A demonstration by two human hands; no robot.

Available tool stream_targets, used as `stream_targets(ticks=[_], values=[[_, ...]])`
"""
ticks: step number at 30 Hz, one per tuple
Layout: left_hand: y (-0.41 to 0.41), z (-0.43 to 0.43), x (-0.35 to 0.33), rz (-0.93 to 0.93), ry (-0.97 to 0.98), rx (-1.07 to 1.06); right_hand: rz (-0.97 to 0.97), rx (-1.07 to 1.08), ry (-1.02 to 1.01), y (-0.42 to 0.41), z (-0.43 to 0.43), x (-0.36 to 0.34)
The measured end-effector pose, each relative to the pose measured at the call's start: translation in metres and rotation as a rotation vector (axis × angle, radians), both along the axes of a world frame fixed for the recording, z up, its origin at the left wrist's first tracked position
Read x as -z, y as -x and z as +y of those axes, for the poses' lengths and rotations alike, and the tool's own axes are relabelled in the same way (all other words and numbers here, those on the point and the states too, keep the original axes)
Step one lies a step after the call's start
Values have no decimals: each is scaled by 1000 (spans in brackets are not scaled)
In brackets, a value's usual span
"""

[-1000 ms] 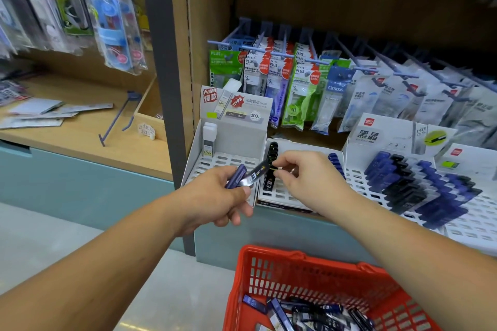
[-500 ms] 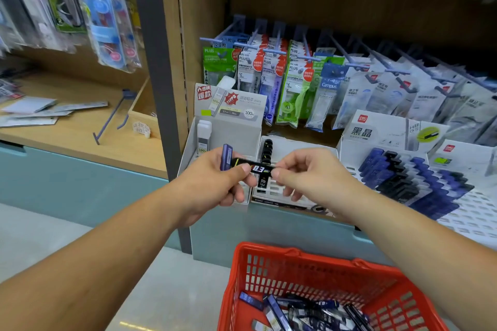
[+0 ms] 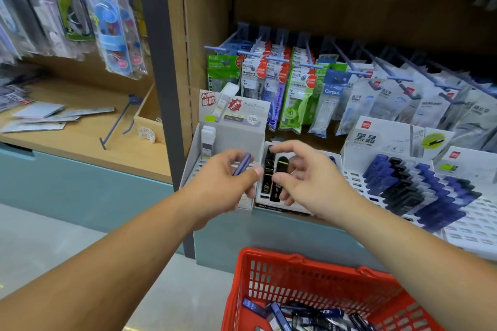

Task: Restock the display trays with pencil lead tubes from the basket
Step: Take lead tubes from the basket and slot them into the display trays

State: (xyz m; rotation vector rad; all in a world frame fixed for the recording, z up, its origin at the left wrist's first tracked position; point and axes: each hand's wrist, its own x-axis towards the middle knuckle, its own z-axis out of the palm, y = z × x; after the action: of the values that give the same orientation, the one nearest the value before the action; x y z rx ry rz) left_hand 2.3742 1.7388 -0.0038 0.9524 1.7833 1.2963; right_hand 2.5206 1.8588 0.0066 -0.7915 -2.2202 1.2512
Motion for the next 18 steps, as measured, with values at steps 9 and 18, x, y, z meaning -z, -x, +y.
stream_targets(ticks=[9, 18], values=[[9, -9, 6, -35, 147, 43, 36, 128, -7, 3, 0, 20], [4, -13, 0, -117, 100, -16, -18, 118, -160, 5, 3, 34]])
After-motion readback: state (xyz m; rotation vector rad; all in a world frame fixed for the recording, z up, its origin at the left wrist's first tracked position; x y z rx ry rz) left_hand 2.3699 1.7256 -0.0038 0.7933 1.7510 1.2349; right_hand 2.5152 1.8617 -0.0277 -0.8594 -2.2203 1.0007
